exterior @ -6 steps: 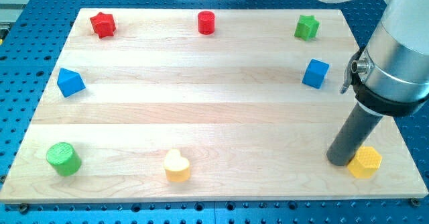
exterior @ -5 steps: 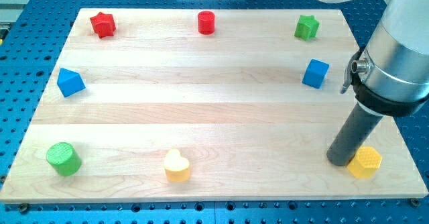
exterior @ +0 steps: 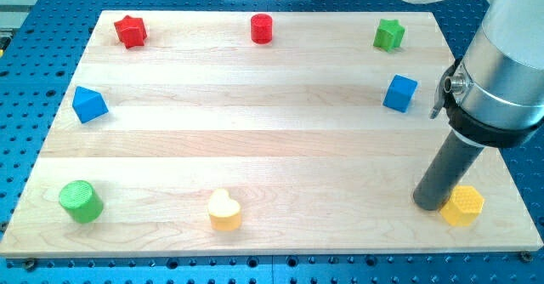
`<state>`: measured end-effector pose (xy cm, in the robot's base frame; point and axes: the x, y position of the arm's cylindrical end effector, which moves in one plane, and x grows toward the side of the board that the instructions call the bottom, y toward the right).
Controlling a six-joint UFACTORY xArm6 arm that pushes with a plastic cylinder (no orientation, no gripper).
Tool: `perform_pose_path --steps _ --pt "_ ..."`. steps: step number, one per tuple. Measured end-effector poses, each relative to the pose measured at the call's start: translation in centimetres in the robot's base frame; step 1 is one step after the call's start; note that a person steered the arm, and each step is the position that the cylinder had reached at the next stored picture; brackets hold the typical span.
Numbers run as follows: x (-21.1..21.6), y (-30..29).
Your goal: Push the heart close to the hexagon
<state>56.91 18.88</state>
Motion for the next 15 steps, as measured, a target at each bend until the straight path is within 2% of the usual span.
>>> perform_pose_path --steps 5,7,8,9,11,12,14,15 --pt "-0.8 -1.1" --pt "-4.7 -4.7" --pt "-4.7 -8.3" --pt "-4.7 -15.5" --pt "-5.0 -16.2" --pt "-3.1 -18.1" --pt "-3.2 -29.8" --pt "2.1 -31.2"
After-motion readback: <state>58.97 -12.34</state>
